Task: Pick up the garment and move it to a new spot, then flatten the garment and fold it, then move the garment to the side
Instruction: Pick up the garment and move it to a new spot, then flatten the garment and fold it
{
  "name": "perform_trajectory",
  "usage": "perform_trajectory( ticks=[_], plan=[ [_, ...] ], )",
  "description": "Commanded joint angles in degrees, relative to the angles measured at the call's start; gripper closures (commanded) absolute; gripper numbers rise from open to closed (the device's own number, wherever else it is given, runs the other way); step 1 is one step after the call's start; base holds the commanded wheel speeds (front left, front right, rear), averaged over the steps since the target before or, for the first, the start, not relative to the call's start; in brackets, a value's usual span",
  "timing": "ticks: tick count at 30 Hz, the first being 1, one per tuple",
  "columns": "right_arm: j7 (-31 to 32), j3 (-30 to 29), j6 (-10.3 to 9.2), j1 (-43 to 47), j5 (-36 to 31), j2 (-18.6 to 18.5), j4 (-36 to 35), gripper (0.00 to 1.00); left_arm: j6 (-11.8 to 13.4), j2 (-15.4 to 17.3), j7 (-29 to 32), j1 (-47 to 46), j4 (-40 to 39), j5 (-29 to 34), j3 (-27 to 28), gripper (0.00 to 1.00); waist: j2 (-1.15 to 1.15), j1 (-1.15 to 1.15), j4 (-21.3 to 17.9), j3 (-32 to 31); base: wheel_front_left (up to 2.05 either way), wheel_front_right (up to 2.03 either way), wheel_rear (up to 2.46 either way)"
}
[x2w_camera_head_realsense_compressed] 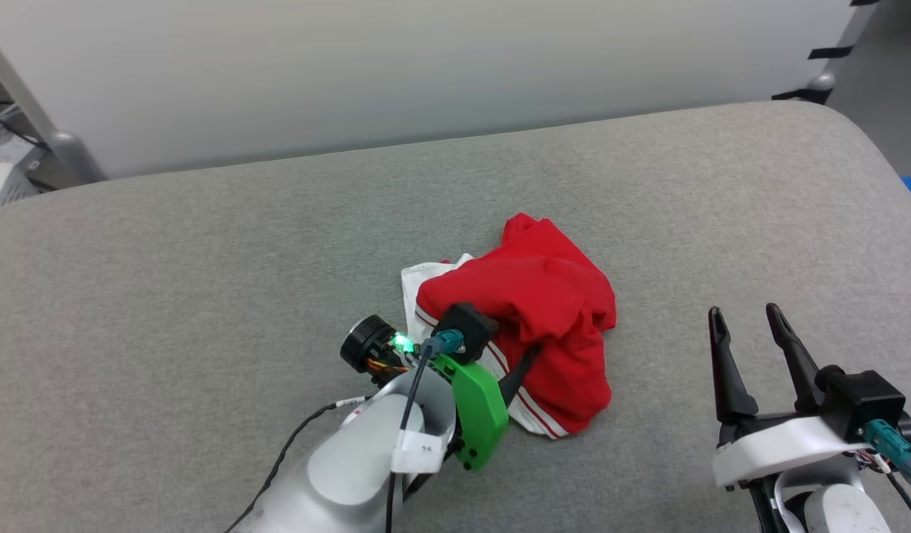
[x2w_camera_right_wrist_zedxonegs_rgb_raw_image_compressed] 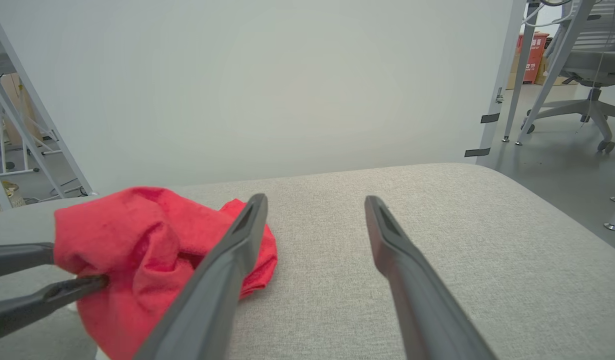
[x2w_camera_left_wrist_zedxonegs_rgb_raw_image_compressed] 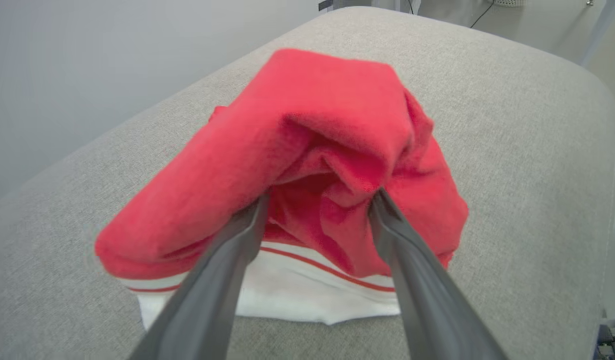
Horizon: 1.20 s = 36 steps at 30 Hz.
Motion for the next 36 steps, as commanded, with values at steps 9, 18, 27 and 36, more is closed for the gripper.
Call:
perform_trajectory(
  ticks=[9,18,27,36],
  plan=[
    [-0.3,-1.3,-0.04,2.6,-0.7,-0.1,-0.3,0.00,1.7,8.0,-2.2,3.9,-2.3,-2.3,3.5,0.00,0.00,0.00,8.3,-4.9,0.00,0.00,0.00],
    [-0.3,-1.0,-0.04,4.1,-1.2,-0.1,-1.7,0.00,7.2,14.3,-8.3,9.4,-11.3,-6.0,12.5,0.00,0.00,0.00,11.3,-5.9,0.00,0.00,0.00],
    [-0.3,-0.5,-0.04,6.5,-1.6,-0.1,-3.3,0.00,11.3,12.1,-8.8,23.9,-30.2,-3.4,26.1,0.00,0.00,0.00,12.5,-6.1,0.00,0.00,0.00],
    [-0.3,-0.2,-0.04,7.5,-1.8,-0.2,-3.7,0.00,7.9,4.4,-8.8,33.6,-37.1,4.9,33.8,0.00,0.00,0.00,13.1,-5.6,0.00,0.00,0.00]
  ],
)
